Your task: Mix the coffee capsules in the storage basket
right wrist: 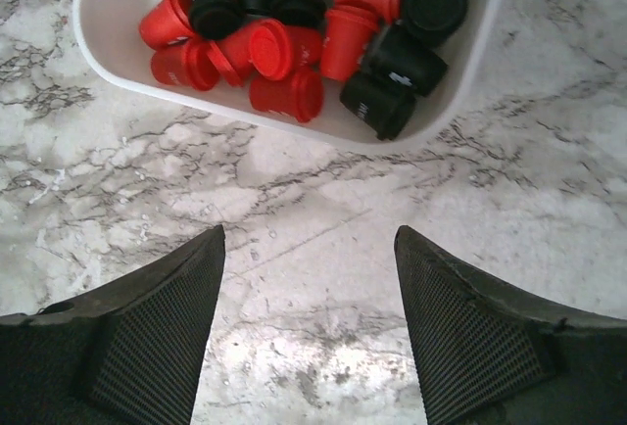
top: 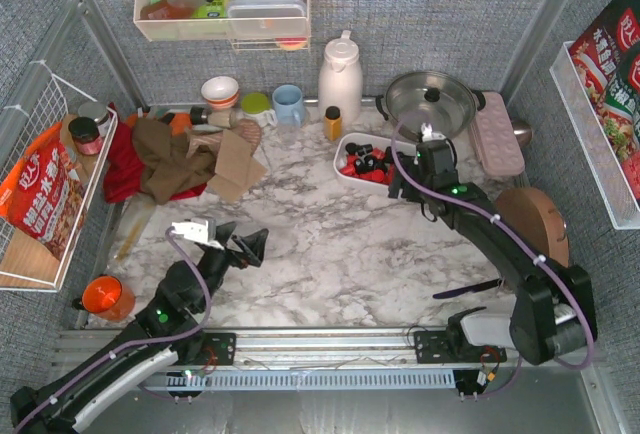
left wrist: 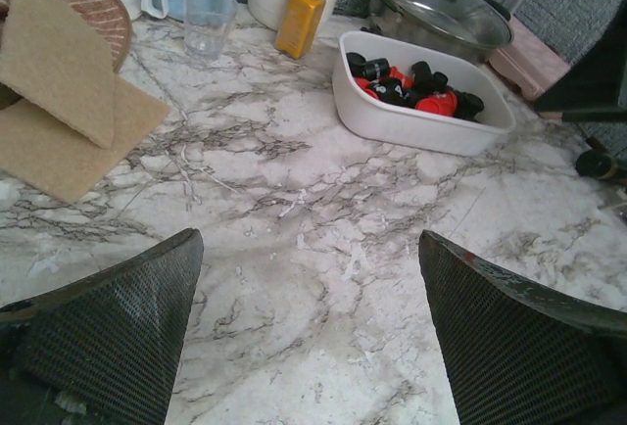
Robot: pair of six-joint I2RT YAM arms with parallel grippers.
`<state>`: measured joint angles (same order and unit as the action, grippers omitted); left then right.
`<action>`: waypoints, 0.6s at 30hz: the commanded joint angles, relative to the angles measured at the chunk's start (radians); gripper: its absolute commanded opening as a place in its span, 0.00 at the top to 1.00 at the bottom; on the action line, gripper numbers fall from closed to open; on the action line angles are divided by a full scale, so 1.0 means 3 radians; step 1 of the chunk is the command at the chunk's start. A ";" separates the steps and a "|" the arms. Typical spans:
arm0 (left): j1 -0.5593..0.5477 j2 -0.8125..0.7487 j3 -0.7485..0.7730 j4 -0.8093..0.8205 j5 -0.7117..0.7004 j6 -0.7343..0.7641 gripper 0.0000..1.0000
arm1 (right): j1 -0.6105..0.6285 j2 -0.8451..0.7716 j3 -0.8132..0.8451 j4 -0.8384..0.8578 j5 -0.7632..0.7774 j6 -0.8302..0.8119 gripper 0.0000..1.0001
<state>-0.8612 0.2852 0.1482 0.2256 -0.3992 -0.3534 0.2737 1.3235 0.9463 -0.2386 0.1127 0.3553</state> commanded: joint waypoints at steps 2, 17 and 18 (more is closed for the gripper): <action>0.0002 0.0006 0.0119 -0.0243 -0.0124 -0.0258 0.01 | -0.0037 -0.0308 -0.0214 -0.0024 0.0142 -0.0015 0.27; 0.0002 -0.0393 0.0304 -0.0880 -0.0749 -0.0557 0.01 | -0.0048 -0.1957 -0.2221 0.1985 0.1316 -0.0628 0.01; -0.0001 -0.0430 0.0308 -0.0898 -0.0790 -0.0589 0.01 | -0.0054 -0.1888 -0.2219 0.1950 0.1374 -0.0711 0.01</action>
<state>-0.8612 0.1886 0.2337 -0.0196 -0.5735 -0.5011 0.2615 0.7315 0.3058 0.1783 0.3466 0.2474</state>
